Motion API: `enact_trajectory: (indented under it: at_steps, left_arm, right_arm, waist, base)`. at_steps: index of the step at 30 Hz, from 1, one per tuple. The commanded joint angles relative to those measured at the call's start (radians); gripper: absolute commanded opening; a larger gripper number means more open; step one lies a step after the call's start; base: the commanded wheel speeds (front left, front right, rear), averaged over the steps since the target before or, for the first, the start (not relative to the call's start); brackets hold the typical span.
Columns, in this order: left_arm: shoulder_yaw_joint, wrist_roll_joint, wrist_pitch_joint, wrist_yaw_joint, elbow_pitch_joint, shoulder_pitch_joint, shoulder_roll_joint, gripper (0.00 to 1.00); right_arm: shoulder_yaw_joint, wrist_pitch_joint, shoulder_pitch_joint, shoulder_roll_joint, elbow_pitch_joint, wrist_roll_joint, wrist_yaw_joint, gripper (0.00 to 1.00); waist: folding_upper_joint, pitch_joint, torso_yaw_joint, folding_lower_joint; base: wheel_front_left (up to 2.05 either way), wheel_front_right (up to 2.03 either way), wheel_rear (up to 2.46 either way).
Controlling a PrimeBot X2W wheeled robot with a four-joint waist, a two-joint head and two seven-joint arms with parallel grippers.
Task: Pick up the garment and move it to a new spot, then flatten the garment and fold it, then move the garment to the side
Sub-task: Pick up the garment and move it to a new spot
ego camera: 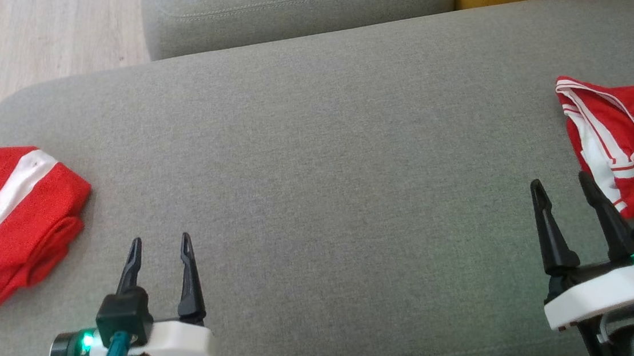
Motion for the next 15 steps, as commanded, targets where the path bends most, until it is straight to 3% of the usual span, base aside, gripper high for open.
enact_trajectory:
  at_steps: [1,15]
  left_arm:
    - [0.031,-0.002,-0.002,0.007,-0.029,-0.037,0.024,1.0]
    - [0.025,-0.006,-0.004,0.01,-0.036,-0.059,0.021,1.0]
  right_arm:
    - [0.02,0.002,-0.015,-0.003,-0.041,0.004,0.004,1.0]
    - [0.015,0.005,-0.013,-0.002,-0.054,0.001,0.004,1.0]
  waist:
    - [-0.0001,0.0,0.002,0.0]
    - [-0.0001,0.013,0.048,0.0]
  base:
    - [0.0,0.0,0.0]
    - [0.0,0.0,0.0]
